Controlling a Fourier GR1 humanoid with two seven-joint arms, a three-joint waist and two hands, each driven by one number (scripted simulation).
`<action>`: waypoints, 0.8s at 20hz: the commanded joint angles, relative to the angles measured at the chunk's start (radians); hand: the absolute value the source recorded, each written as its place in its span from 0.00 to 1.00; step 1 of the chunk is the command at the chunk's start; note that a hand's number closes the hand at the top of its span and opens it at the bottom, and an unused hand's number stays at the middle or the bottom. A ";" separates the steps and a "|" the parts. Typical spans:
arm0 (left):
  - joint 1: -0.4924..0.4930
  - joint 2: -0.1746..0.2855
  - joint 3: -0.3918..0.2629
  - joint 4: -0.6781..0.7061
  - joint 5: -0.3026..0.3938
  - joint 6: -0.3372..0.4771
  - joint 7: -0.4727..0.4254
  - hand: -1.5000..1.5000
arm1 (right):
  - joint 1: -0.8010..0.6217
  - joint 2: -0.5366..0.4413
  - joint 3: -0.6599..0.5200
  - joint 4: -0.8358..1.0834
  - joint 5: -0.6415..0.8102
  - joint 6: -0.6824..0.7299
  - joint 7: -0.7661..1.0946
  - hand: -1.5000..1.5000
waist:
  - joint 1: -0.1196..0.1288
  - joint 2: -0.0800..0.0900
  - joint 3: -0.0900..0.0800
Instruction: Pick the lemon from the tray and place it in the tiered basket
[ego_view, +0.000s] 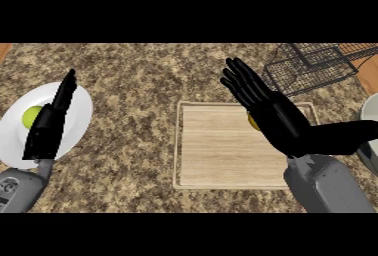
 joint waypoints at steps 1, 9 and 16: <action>-0.042 -0.091 -0.025 0.048 -0.012 -0.004 -0.001 0.50 | -0.060 -0.038 -0.133 0.143 -0.111 0.143 -0.049 1.00 | 0.045 -0.012 0.018; -0.018 -0.221 -0.058 -0.049 0.070 0.023 -0.003 0.50 | -0.111 -0.169 -0.302 0.489 -0.414 0.439 0.035 0.00 | 0.119 0.030 0.022; 0.001 -0.259 -0.089 -0.049 0.045 0.058 0.004 0.50 | -0.135 -0.229 -0.331 0.624 -0.797 0.903 0.197 0.00 | 0.115 0.016 0.026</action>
